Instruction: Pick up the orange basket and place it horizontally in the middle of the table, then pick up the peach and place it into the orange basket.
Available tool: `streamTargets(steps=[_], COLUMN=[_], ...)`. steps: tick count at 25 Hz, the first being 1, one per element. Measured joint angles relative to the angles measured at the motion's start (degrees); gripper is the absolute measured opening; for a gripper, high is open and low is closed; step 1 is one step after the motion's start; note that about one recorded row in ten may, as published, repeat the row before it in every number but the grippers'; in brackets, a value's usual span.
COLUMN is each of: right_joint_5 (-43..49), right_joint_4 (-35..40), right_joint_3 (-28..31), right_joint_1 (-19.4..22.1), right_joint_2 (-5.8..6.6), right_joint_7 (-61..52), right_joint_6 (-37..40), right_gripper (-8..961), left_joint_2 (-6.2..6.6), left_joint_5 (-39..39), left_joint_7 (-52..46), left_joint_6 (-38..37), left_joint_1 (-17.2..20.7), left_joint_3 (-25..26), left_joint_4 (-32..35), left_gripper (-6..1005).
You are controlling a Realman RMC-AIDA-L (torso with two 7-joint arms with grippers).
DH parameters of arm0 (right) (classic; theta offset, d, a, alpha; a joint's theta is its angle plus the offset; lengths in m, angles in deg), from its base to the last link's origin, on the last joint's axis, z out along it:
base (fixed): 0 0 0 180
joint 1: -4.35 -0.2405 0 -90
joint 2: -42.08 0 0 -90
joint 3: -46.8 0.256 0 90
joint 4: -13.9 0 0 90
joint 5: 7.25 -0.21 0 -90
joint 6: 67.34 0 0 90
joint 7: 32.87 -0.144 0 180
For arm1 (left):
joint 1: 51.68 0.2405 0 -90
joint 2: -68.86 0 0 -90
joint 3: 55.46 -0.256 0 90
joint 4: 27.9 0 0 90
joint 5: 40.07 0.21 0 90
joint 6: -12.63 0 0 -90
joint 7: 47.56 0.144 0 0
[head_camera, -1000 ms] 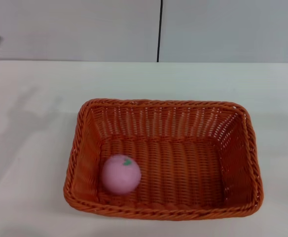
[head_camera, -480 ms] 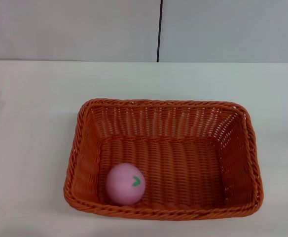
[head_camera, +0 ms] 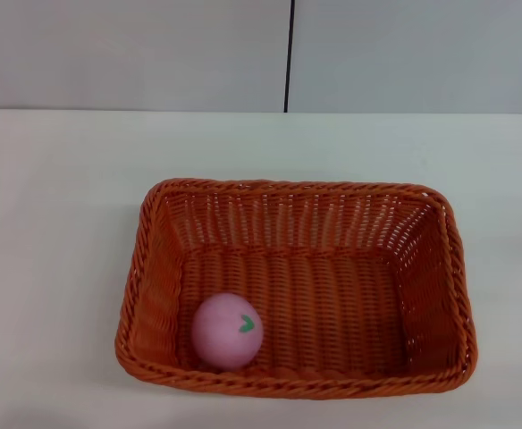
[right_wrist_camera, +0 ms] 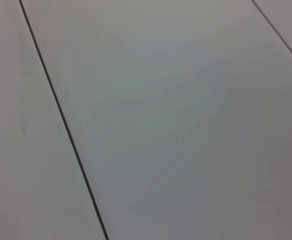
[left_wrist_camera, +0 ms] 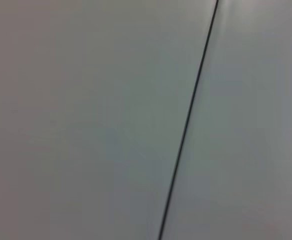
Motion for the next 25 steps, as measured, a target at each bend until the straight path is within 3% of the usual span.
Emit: streamTargets(steps=[4, 9, 13, 21, 25], right_joint_5=[0.0, 0.0, -0.1, -0.1, -0.1], right_joint_4=[0.0, 0.2, -0.6, -0.7, -0.9], right_joint_3=[0.3, 1.4, 6.4, 7.6, 7.6], right_joint_1=[-0.2, -1.1, -2.1, -3.2, -4.0], right_joint_2=[0.00, 0.08, -0.02, 0.01, -0.01], right_joint_7=[-0.2, 0.0, 0.0, 1.3, 4.9], right_joint_6=[-1.2, -1.9, -3.5, -5.9, -6.2], right_gripper=[411, 161, -3, -1, -1], left_joint_2=[-0.04, 0.06, 0.03, -0.09, -0.18], left_joint_5=[0.0, 0.1, 0.0, -0.1, -0.1], left_joint_7=[-0.2, -0.5, -0.2, 0.1, 0.1], left_joint_6=[-1.7, -2.2, -5.1, -8.7, -10.7], left_joint_1=[0.2, -0.2, -1.1, -2.0, -2.7], left_joint_3=[1.7, 2.3, 4.0, 6.8, 8.3], left_joint_4=[-0.1, -0.5, -0.8, -0.9, -1.2], left_gripper=[654, 453, 291, 8, 8])
